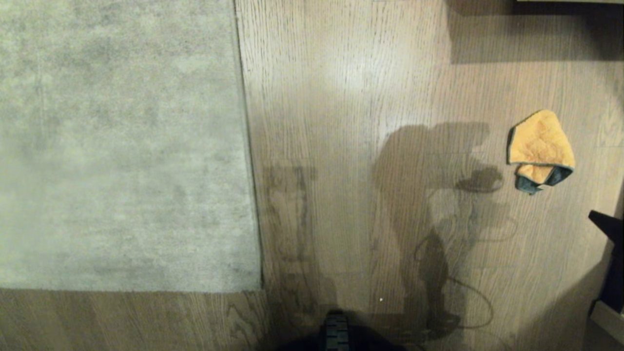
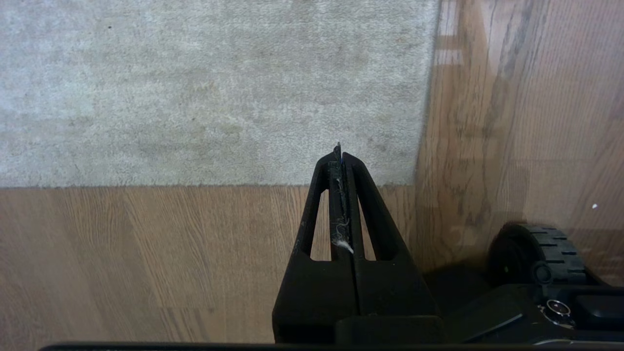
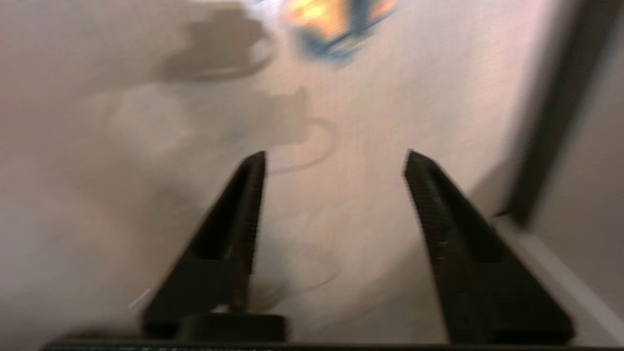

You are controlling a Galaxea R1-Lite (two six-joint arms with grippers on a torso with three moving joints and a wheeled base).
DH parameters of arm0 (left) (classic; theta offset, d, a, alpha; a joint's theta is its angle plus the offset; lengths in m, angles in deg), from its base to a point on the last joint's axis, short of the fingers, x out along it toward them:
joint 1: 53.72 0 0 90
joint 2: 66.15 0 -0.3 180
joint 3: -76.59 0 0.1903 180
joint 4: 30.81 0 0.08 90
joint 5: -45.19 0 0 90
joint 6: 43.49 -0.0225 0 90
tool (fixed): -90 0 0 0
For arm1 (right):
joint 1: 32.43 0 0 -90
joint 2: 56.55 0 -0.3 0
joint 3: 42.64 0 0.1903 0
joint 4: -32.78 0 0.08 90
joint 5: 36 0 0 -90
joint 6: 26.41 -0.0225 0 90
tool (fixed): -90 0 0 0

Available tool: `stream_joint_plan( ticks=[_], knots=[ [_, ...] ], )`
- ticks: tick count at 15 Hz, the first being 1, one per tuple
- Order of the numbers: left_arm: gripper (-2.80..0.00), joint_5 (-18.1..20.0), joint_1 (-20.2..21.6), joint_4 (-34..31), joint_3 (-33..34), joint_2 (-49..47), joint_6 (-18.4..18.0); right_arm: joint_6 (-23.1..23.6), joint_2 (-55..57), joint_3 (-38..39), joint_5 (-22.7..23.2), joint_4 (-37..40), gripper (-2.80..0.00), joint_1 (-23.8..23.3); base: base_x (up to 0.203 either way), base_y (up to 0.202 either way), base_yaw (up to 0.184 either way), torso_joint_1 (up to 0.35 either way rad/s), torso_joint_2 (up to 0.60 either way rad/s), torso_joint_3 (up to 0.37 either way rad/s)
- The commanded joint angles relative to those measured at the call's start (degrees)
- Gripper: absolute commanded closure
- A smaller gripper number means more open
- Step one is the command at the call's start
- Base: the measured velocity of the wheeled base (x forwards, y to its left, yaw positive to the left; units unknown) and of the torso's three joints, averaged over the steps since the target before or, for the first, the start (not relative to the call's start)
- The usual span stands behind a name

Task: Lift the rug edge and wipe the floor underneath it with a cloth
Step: Pick up the rag

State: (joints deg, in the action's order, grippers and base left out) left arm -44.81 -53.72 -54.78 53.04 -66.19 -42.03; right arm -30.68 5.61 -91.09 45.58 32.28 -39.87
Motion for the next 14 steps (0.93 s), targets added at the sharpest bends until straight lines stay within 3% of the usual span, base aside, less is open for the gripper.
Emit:
stream_joint_plan(
  ticks=[1,8,14],
  knots=[
    [0.0,0.0,0.0,0.0,0.0,0.0,0.0,1.2,8.7,-2.8,0.2,-2.1,-2.8,-5.0,0.0,0.0,0.0,0.0,0.0,0.0],
    [0.0,0.0,0.0,0.0,0.0,0.0,0.0,2.0,22.6,-16.4,3.5,-5.1,-2.8,-8.0,0.0,0.0,0.0,0.0,0.0,0.0],
    [0.0,0.0,0.0,0.0,0.0,0.0,0.1,0.7,30.4,-22.6,7.7,-5.3,-2.8,-8.8,0.0,0.0,0.0,0.0,0.0,0.0]
  ],
)
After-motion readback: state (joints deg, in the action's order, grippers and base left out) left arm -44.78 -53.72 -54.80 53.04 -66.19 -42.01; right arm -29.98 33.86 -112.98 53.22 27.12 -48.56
